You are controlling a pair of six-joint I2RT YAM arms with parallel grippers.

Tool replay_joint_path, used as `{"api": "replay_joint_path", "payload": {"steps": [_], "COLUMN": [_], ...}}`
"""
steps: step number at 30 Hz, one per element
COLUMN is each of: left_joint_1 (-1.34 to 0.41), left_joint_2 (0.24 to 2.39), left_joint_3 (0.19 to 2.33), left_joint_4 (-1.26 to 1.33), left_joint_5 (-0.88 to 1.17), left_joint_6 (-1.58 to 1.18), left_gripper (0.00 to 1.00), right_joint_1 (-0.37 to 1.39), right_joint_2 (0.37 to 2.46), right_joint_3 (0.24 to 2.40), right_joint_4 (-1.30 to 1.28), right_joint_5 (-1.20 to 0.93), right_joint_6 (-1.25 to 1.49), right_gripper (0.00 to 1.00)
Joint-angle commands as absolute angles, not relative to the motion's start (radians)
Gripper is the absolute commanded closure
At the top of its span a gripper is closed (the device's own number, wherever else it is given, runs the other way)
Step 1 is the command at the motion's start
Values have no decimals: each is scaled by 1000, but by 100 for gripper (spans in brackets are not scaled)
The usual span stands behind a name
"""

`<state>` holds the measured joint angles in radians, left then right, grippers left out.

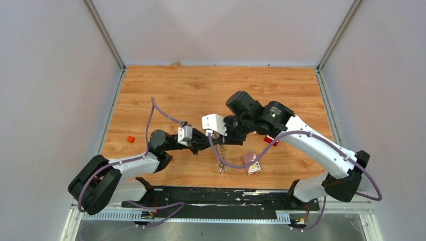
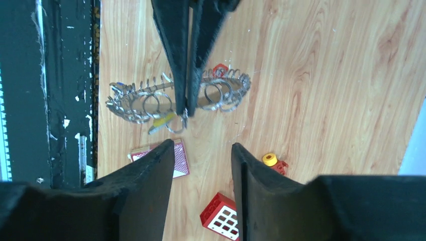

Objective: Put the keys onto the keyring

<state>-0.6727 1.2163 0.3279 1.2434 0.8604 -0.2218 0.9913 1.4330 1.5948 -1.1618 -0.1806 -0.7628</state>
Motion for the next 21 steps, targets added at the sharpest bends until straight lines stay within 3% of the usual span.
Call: {"api": "replay_joint_path", "payload": {"steps": [1,12,21], "left_joint_1": [-673,-673,-673], "left_joint_2": [1171,1142,1140], "left_joint_3": [330,335,335], "left_joint_4": [1357,1377,1381], "left_joint_5": [842,867,879], "left_joint_6": [-253,-267,-261], "left_gripper": [100,100,100], "right_joint_1": [860,616,594], "right_joint_2": [1317,1262,1338], "right_joint_3": [1535,1315,1302], "right_joint_4": [-1059,-823,-802], "right_joint_5": [-462,-1017,-1144], "right_joint_6": [-722,-587,-564], "right_gripper": [51,36,50]}}
